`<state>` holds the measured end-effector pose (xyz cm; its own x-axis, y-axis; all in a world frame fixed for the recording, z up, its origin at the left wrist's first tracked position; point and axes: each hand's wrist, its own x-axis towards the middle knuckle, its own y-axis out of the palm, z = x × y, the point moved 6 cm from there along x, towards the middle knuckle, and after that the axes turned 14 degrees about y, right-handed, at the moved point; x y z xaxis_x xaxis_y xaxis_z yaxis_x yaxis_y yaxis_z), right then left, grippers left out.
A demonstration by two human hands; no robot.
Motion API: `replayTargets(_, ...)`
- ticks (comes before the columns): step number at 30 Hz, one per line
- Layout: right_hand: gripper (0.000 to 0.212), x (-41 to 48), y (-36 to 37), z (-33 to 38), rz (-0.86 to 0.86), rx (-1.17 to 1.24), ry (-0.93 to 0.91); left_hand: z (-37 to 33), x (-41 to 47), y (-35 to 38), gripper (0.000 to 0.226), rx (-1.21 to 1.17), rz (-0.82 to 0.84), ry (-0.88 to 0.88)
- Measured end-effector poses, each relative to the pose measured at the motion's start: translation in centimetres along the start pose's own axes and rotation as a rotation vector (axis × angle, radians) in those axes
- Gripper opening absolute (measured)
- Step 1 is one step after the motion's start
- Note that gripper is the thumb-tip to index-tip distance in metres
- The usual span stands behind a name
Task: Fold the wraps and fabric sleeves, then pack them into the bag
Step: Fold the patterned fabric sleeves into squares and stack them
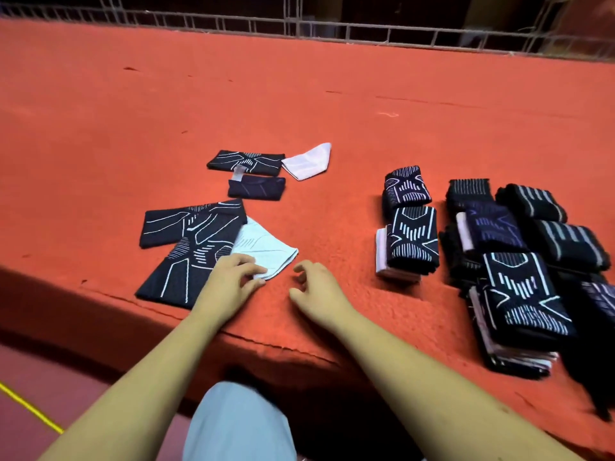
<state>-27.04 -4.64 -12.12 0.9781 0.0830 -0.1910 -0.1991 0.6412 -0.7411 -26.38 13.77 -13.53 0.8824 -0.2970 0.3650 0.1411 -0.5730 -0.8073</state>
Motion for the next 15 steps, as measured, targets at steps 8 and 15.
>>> replayTargets(8,0.07,0.0,-3.3,-0.8,-0.273,0.06,-0.12,-5.4,1.6,-2.5,0.006,-0.276,-0.198,0.125)
replayTargets(15,0.031,-2.8,-5.6,-3.7,-0.254,0.115,-0.332,-9.0,-0.4,-0.1,0.01,-0.566,-0.08,0.147)
